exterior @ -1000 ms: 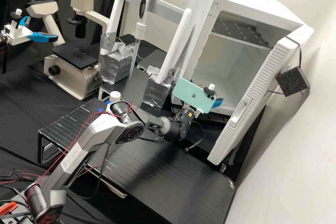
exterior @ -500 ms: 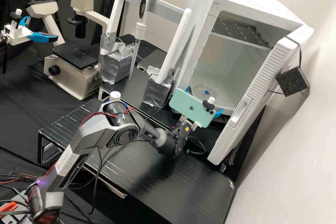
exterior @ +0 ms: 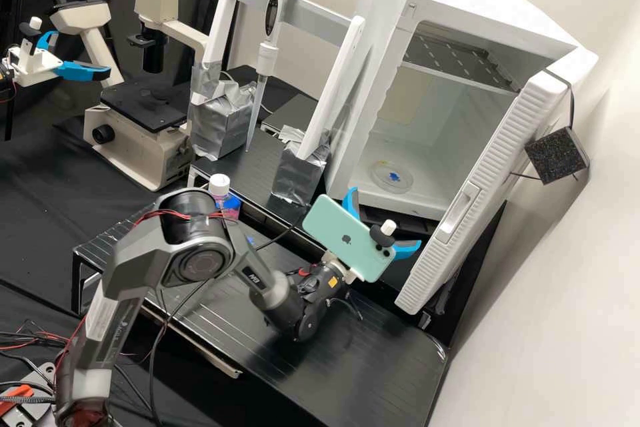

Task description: Move the petri dish to the incubator

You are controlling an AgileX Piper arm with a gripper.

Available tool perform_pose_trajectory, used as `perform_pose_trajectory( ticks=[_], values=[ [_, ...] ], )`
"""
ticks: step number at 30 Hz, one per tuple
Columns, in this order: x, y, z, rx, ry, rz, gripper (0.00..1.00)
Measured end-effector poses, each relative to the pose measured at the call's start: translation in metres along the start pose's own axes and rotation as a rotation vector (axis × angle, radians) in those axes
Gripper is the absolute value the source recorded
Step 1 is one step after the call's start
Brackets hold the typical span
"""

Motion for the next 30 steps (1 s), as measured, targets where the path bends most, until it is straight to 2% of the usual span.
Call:
perform_pose_trajectory(
  ticks=[6, 12, 17, 19, 20, 21, 23, 26, 30],
  values=[
    [-0.052, 0.000, -0.027, -0.008, -0.039, 0.046, 1.00],
    [-0.096, -0.014, -0.060, -0.031, -0.016, 0.065, 1.00],
    [-0.119, -0.037, -0.082, -0.023, 0.029, 0.059, 1.00],
    [-0.128, -0.051, -0.093, -0.035, 0.068, 0.045, 1.00],
    [-0.133, -0.059, -0.098, -0.028, 0.084, 0.045, 1.00],
    [-0.137, -0.064, -0.103, -0.041, 0.098, 0.055, 1.00],
    [-0.145, -0.073, -0.109, -0.042, 0.114, 0.074, 1.00],
    [-0.153, -0.085, -0.118, -0.013, 0.154, 0.067, 1.00],
    [-0.157, -0.094, -0.129, 0.064, 0.205, 0.042, 1.00]
  ],
)
